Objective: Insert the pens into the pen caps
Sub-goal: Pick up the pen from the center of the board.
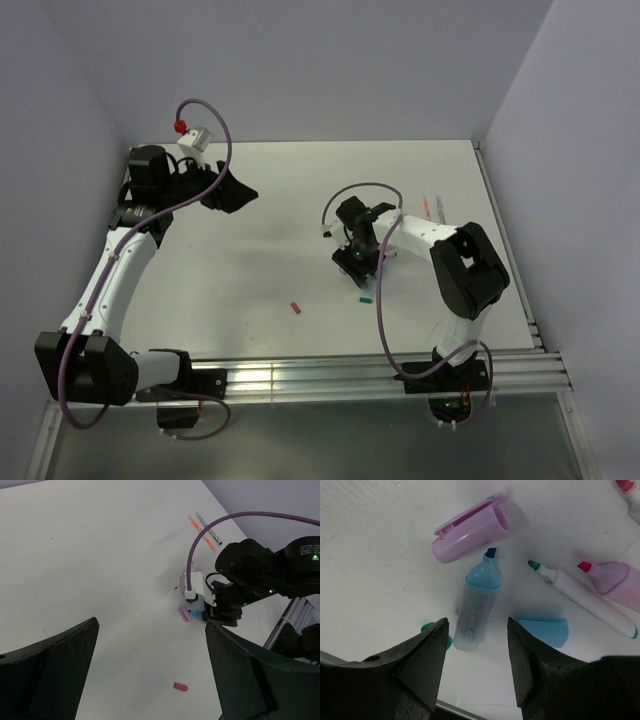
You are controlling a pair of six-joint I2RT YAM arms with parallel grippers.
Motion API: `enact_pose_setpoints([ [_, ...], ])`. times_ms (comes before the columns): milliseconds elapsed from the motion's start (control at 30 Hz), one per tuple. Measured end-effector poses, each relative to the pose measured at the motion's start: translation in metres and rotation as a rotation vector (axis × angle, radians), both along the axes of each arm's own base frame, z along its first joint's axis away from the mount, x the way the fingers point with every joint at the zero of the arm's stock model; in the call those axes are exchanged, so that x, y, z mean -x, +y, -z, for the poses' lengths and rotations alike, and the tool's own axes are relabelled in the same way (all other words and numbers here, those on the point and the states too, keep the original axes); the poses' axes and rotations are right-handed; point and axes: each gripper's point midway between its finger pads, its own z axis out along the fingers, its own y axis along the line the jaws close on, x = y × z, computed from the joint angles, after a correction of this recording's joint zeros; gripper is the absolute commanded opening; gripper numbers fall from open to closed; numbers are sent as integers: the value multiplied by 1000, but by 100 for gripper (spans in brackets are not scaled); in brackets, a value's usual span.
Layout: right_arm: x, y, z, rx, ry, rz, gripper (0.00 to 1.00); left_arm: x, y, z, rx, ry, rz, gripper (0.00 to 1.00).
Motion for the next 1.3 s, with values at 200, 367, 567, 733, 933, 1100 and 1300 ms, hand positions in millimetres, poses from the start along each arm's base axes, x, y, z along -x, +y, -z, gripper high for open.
enact_pose_setpoints([
  [200,3,-1,13,17,19,4,46,0,0,0,-1,0,-3,95],
  [367,2,-2,15,27,11,15,18,-1,0,0,1,-1,-4,95],
  [567,0,0,8,12,-3,25,0,-1,0,-1,-2,-6,1,95],
  [733,-19,10,-46,-122,-106,42,0,10,-4,-3,-19,-31,81,86],
  [933,-63,34,-184,-530,-309,47,0,43,-22,-27,88,-102,339,77],
  [1100,-43,76,-265,-851,-285,-117,0,68,-28,-44,132,-195,520,80],
  [1300,-10,108,-254,-944,-81,-180,0,65,-25,-66,-269,-575,624,77],
])
